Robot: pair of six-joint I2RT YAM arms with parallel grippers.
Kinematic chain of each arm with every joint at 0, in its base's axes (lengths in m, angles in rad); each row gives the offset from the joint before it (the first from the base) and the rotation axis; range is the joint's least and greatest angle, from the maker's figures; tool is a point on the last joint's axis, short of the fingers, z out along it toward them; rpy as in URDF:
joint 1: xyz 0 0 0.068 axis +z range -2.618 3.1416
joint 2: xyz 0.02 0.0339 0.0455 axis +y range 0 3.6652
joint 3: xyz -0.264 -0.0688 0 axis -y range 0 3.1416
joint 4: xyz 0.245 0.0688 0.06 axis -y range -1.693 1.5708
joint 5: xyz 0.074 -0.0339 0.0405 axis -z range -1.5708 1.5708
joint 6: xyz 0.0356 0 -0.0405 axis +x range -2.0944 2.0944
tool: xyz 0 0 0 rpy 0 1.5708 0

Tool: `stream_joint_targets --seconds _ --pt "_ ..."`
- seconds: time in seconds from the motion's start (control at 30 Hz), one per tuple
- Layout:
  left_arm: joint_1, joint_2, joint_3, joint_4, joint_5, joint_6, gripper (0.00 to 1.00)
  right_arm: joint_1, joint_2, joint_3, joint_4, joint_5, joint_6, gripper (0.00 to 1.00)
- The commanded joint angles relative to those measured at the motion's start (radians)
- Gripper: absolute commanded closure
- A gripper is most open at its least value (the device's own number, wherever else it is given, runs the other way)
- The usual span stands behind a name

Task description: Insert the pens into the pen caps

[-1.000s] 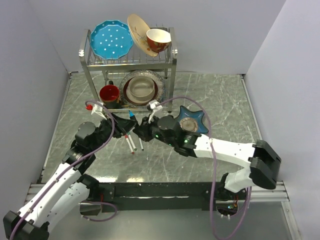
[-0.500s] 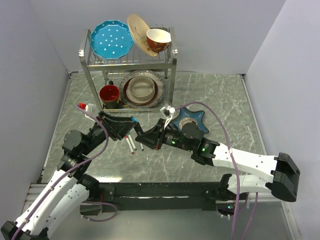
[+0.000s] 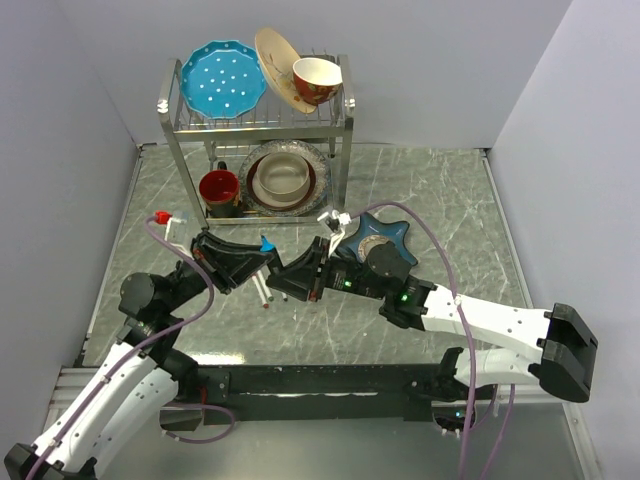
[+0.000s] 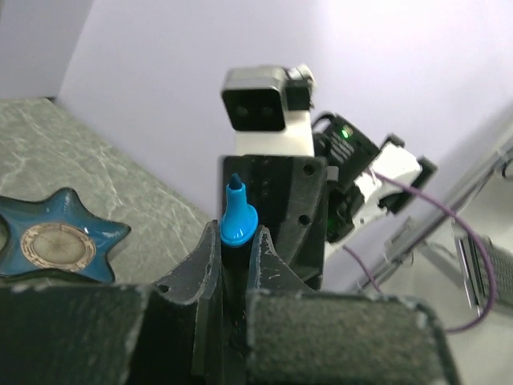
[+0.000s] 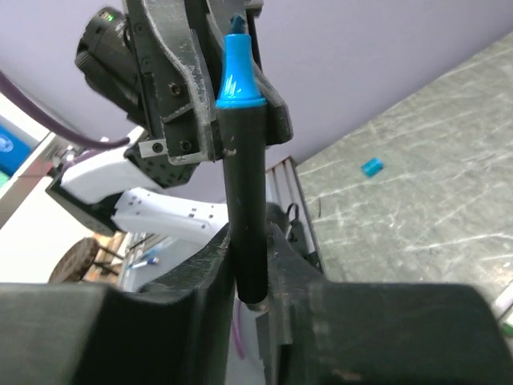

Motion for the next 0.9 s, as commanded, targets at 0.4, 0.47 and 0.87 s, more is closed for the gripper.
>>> stream_joint_targets --seconds 0.4,0.47,0.87 --pt "-0.004 0.055 0.161 -0.225 0.177 0.161 0.99 -0.053 -0.03 0.043 -0.064 -0.202 -0.039 0.58" --pt "-0.004 0.069 0.164 -0.231 0.185 0.156 0.99 -0.053 -0.033 0.038 -0.062 -0.201 -0.044 0.58" --pt "-0.004 0.095 0.195 -0.331 0.177 0.19 0.99 -0.058 -0.059 0.025 -0.071 -0.178 -0.064 0.72"
